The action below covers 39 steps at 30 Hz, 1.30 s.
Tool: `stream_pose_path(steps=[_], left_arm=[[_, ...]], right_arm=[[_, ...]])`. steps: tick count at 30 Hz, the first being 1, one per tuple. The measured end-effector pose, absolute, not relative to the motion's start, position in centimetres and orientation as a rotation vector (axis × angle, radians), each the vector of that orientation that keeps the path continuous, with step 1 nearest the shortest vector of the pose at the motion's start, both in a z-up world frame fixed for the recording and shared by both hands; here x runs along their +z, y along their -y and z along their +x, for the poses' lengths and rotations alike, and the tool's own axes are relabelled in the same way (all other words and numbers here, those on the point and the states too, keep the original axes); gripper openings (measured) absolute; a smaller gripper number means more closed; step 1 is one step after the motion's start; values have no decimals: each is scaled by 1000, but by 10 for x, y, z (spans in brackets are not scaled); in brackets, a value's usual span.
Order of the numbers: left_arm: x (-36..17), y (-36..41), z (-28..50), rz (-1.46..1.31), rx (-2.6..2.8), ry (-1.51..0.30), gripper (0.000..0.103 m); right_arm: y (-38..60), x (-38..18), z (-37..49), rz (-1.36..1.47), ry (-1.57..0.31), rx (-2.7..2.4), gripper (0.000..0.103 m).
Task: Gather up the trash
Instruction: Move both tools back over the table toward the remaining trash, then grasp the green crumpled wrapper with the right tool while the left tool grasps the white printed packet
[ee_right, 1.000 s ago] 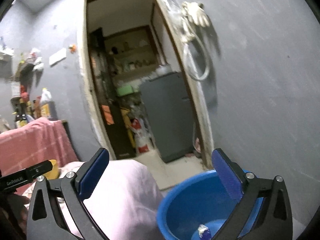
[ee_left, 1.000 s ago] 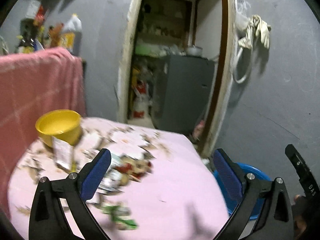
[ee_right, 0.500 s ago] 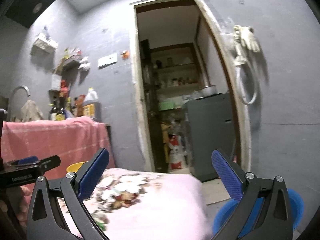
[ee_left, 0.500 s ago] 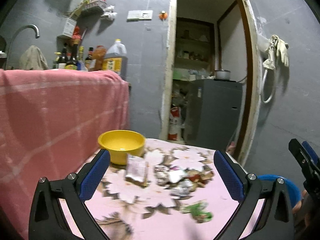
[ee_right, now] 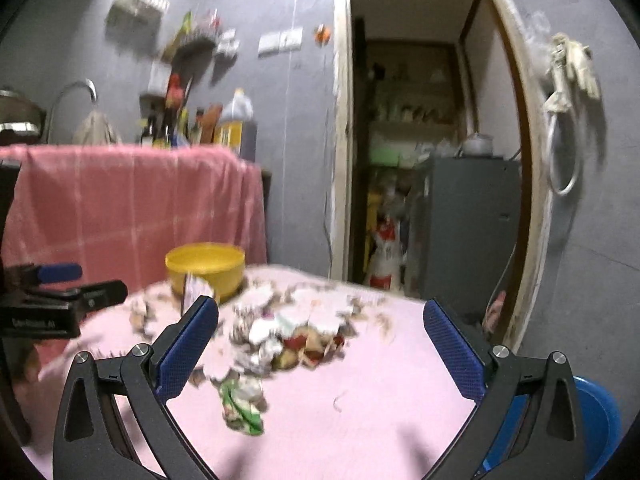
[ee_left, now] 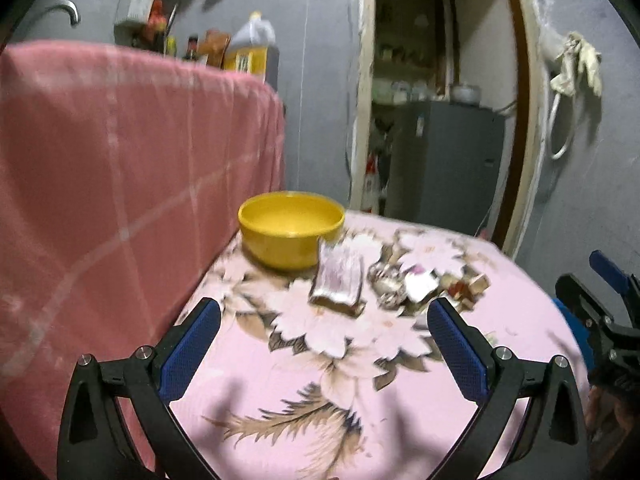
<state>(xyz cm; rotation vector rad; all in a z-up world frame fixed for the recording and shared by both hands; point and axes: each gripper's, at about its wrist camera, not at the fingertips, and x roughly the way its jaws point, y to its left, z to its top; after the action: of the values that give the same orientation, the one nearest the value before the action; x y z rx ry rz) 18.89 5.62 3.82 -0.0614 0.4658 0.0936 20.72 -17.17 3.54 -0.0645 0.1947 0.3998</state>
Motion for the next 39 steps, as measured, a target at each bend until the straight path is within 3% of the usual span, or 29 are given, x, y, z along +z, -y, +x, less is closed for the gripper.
stream_pose_path(steps=[12, 16, 20, 22, 24, 28, 36, 39], left_arm=[[11, -70, 239, -66, 102, -721, 101], [4, -68, 255, -58, 81, -778, 101], [-3, -64, 272, -28, 60, -821, 101], [-5, -65, 279, -22, 53, -839, 101], [-7, -66, 289, -15, 44, -847, 101], [-11, -64, 308, 11, 29, -869, 101], [-5, -63, 335, 51, 54, -824, 101], [-7, -61, 341, 54, 49, -822, 94]], right_arm=[[142, 2, 258, -104, -614, 547, 101], [131, -9, 264, -135, -697, 584, 81], [120, -20, 271, -165, -776, 625, 68], [118, -24, 275, -177, -807, 636, 50], [117, -25, 279, -189, -812, 640, 47], [119, -27, 290, -193, -811, 619, 28], [139, -30, 303, -83, -803, 622, 24], [136, -29, 300, -105, -792, 614, 24]])
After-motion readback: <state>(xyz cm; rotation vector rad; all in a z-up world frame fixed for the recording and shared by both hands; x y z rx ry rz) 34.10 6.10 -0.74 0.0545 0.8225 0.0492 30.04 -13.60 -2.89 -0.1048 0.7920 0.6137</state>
